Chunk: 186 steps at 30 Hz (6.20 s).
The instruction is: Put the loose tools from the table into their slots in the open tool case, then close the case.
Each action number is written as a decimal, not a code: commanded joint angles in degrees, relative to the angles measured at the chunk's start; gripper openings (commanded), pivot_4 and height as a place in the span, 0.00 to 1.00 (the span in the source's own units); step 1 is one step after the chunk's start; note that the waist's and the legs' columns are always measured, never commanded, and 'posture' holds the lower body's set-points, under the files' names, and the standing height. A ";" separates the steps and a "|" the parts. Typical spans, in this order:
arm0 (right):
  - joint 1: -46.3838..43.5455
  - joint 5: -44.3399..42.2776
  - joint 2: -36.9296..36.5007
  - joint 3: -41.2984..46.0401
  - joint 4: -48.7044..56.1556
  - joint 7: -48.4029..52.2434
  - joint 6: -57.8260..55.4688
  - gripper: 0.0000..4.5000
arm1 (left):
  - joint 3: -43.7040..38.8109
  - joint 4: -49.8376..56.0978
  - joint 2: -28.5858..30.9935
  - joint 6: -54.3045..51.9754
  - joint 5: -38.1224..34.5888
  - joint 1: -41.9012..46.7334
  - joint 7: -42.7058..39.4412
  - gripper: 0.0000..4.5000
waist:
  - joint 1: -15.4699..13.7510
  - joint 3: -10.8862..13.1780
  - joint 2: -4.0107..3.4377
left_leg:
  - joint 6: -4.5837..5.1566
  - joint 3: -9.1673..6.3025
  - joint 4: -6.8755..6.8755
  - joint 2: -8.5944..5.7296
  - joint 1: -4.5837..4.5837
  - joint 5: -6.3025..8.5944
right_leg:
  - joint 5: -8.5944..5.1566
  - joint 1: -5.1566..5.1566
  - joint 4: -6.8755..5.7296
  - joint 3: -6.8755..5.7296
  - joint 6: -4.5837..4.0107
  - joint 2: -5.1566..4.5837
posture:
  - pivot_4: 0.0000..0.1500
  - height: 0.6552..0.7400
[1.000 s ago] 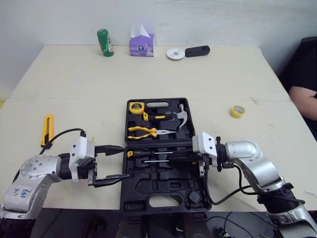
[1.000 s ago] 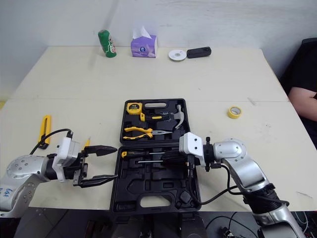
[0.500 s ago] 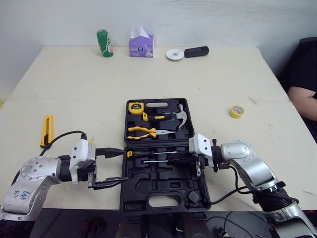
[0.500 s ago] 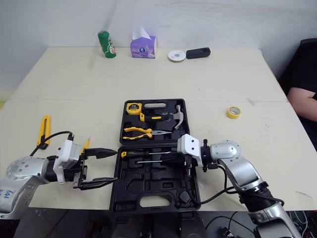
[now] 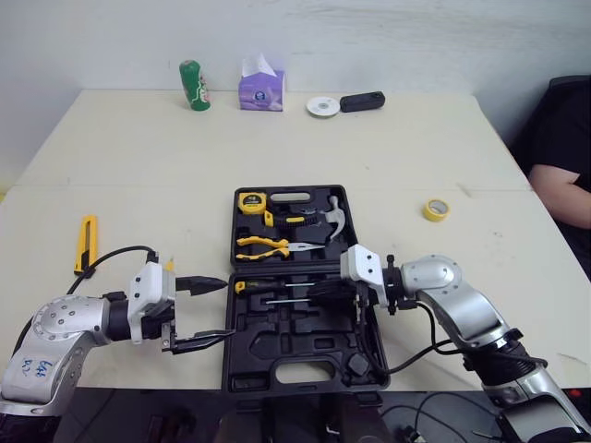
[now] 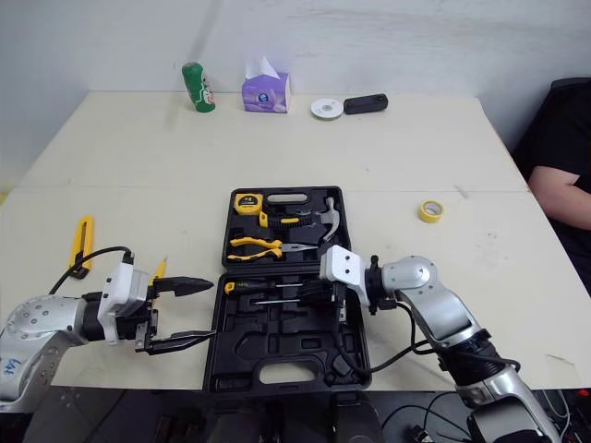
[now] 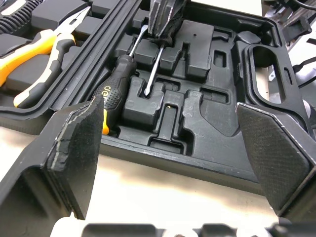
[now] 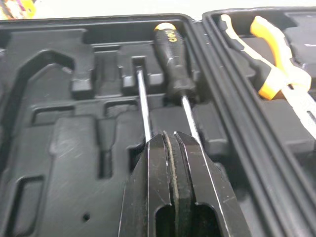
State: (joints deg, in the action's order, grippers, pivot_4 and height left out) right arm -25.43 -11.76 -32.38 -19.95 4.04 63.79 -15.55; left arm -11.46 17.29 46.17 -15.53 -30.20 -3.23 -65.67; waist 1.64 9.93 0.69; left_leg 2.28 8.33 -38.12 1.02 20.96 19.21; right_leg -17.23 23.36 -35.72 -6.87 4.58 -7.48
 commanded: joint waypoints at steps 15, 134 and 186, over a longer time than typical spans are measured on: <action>4.61 -7.93 -1.65 10.28 1.46 5.16 8.71 0.01 | -5.42 -3.39 -0.78 2.77 0.64 1.70 4.66 1.00 | -0.26 0.13 -0.07 | 0.37 -0.02 0.04 -0.03 0.23 -0.09 | 0.00 0.10 0.10 -0.06 0.00 0.00 | 1.00 1.00; 2.15 -26.51 -4.66 24.33 7.64 12.25 12.01 0.99 | -14.02 22.82 -16.16 -68.65 1.41 2.91 61.90 1.00 | -1.61 0.39 -0.24 | 0.31 0.06 -0.08 -0.07 0.12 -0.21 | -0.01 0.13 -0.16 0.03 -0.01 0.00 | 1.00 1.00; 21.13 -21.00 -10.22 34.03 1.72 16.01 26.31 1.00 | 9.48 11.20 7.32 -18.53 -0.69 21.62 3.06 0.13 | -1.61 0.42 -0.26 | 0.38 0.08 -0.01 -0.06 0.18 -0.24 | 0.01 0.12 -0.01 -0.01 0.00 0.04 | 1.00 1.00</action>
State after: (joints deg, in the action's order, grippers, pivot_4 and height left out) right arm -5.12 -32.66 -41.61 12.15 3.33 80.24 9.95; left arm -4.47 28.30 52.51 -36.01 -32.67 17.59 -60.91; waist 0.04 10.35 0.43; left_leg 2.67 8.42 -38.14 0.96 21.14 18.97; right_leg -17.23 23.47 -35.73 -6.88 4.59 -7.45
